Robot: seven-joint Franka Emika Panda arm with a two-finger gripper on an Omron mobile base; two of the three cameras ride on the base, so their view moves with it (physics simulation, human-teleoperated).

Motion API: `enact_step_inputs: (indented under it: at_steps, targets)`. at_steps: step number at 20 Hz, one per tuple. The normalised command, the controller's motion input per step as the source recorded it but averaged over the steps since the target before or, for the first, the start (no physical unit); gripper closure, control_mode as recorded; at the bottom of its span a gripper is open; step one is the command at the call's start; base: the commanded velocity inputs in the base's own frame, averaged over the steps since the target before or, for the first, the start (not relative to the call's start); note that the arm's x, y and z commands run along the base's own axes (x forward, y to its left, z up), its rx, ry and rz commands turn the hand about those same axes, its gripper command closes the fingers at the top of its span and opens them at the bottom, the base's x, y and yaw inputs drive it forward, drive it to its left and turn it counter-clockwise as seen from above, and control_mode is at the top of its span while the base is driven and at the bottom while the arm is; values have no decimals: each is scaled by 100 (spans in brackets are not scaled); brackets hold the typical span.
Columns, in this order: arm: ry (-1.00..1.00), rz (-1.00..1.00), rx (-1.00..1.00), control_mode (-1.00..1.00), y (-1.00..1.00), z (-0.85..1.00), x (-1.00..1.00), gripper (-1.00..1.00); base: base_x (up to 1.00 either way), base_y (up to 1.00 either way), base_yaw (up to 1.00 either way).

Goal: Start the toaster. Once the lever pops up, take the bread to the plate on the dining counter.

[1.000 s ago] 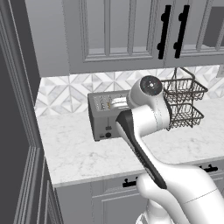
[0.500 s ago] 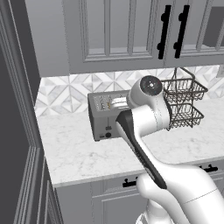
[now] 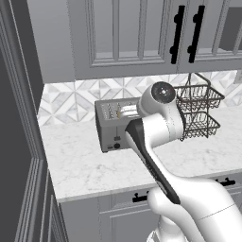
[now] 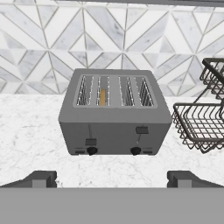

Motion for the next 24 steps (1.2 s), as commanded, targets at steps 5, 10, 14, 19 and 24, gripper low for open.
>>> enact_step_inputs:
  at_steps: [5, 10, 14, 19, 24]
  targets:
    - [0, 0, 0, -100, 0, 0, 0, -100, 0, 0, 0]
    - [0, 0, 0, -100, 0, 0, 0, -100, 0, 0, 0]
    - [0, 0, 0, -100, 0, 0, 0, -100, 0, 0, 0]
    - [0, 0, 0, -100, 0, 0, 0, -100, 0, 0, 0]
    - [0, 0, 0, -100, 0, 0, 0, -100, 0, 0, 0]
